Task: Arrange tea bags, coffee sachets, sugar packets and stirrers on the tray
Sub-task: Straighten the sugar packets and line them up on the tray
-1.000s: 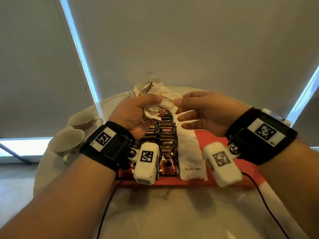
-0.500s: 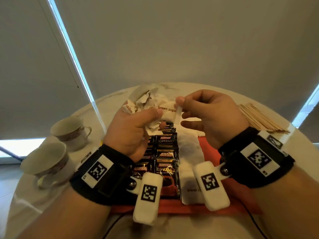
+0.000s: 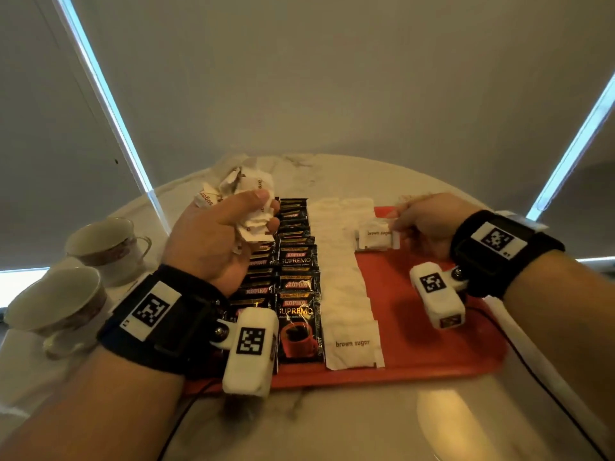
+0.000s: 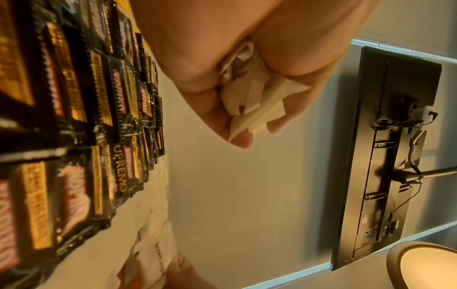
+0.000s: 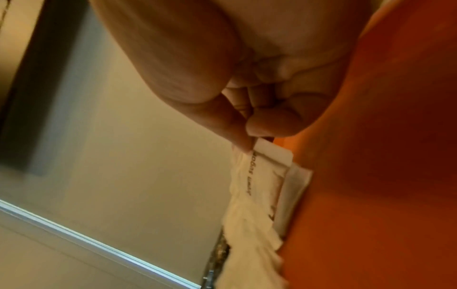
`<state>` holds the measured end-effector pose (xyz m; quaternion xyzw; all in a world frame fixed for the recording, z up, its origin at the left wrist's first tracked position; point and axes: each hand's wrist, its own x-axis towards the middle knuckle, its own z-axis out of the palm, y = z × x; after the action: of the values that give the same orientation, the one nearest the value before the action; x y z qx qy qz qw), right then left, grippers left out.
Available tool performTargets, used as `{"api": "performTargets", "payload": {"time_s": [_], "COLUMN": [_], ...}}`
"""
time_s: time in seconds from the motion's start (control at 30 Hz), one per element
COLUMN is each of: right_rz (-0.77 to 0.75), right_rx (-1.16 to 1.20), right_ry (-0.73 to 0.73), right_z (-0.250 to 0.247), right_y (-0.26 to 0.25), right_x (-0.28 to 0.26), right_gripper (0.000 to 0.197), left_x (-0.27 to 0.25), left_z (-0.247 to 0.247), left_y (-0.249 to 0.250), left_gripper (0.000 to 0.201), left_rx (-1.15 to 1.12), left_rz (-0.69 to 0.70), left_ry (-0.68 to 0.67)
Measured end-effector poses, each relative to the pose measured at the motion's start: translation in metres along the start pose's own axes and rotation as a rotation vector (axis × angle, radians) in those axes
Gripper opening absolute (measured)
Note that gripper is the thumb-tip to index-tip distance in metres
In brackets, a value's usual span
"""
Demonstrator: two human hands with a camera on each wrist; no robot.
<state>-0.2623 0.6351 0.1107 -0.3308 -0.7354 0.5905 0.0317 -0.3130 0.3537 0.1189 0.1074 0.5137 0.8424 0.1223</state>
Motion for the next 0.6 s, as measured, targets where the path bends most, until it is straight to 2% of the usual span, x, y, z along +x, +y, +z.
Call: {"api": "performTargets", "payload": {"time_s": [0.1, 0.2, 0.4, 0.6], "right_rz": [0.042, 0.049, -0.053, -0.008], "right_rx": [-0.044, -0.055, 0.074, 0.102], "right_ry": [-0.017, -0.063, 0.02, 0.007], "right_z": [0.004, 0.011, 0.006, 0.013], "right_y": [0.001, 0.0, 0.004, 0.012], "right_x": [-0.001, -0.003, -0.007, -0.005], "right_gripper": [0.021, 0.018, 0.018, 0.006], "left_x": [0.001, 0.002, 0.003, 0.002], "left_z": [-0.001, -0.002, -0.002, 0.0], "left_y": [-0.001, 0.0, 0.001, -0.004], "left_gripper": [0.014, 0.013, 0.018, 0.019], "left_rx": [0.011, 0.001, -0.029, -0.029], "left_rz": [-0.021, -0.039, -0.048, -0.065], "left_ry": [0.023, 0.037, 0.021, 0.033]}}
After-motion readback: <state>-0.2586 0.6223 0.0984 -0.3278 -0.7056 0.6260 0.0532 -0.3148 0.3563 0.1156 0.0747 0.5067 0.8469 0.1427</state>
